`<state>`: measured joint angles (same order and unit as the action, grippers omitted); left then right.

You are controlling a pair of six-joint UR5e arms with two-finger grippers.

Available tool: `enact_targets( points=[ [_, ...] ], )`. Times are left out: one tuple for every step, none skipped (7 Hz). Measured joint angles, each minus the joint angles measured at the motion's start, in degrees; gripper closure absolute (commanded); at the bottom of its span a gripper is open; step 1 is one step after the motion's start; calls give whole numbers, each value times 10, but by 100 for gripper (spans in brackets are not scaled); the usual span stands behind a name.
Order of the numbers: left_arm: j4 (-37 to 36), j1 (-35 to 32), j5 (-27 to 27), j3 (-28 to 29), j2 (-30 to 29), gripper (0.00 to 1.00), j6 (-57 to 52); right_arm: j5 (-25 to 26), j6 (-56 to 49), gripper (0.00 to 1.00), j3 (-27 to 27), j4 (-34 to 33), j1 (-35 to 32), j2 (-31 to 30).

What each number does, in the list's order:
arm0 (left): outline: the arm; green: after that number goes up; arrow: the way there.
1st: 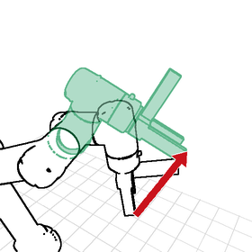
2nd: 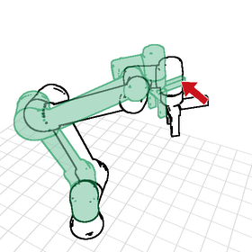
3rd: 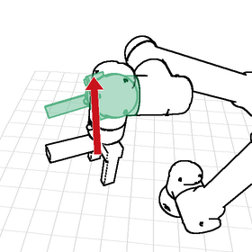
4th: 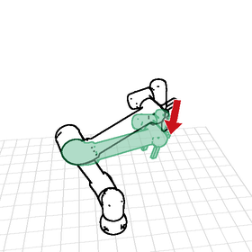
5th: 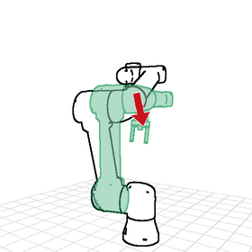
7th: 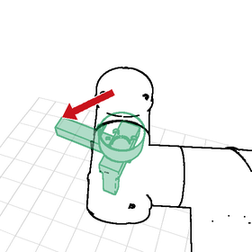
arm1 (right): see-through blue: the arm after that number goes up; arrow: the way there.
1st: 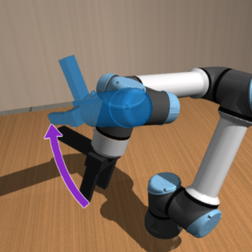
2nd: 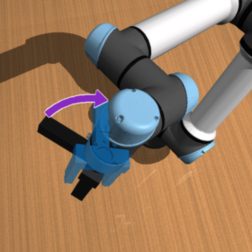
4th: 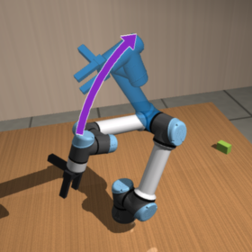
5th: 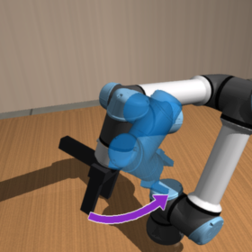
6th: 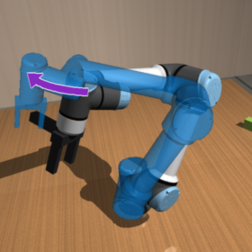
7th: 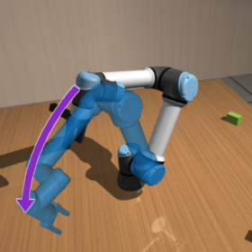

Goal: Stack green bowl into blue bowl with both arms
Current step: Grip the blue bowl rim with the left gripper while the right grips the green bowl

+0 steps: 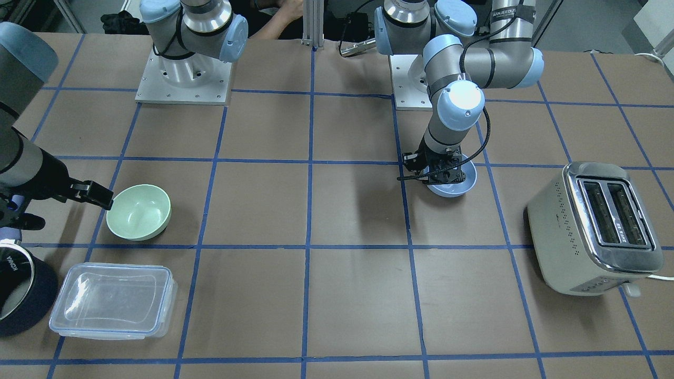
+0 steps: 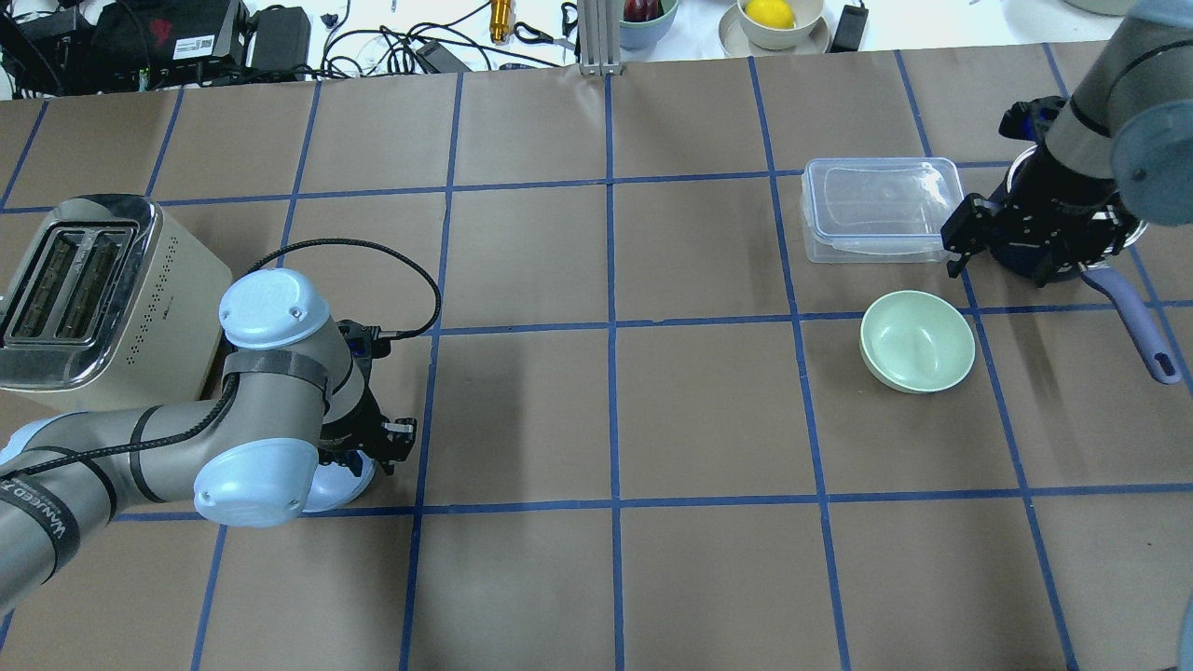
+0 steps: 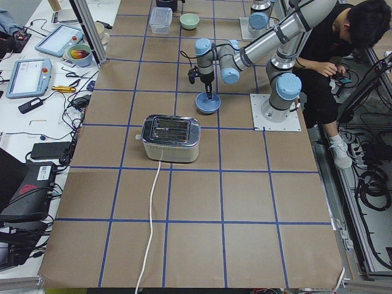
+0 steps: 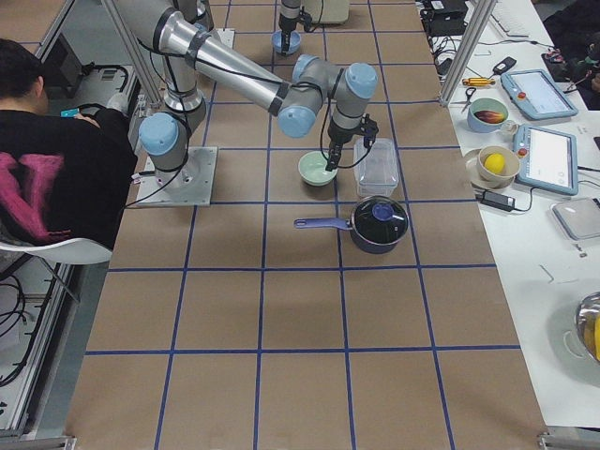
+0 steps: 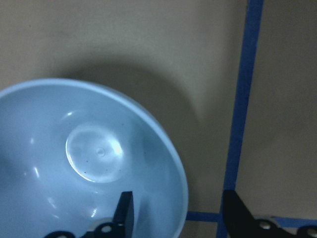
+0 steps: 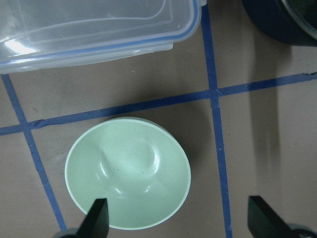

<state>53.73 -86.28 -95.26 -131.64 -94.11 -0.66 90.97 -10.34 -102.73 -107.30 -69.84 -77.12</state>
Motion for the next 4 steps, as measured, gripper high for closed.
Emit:
enact_targets(
  points=[
    [-6,-1,-2,4,-3,100,5,0,-6,0,-34,-55,1,16],
    [-9,-7,-2,14,-3,100,23,1,-11,0,-57,-93,1,30],
    [-6,-29,-3,42,-4,100,52,2,-14,0,-70,-111,1,40],
    [16,-66,0,96,-12,100,87,2,-15,39,-81,-123,1,48]
  ],
)
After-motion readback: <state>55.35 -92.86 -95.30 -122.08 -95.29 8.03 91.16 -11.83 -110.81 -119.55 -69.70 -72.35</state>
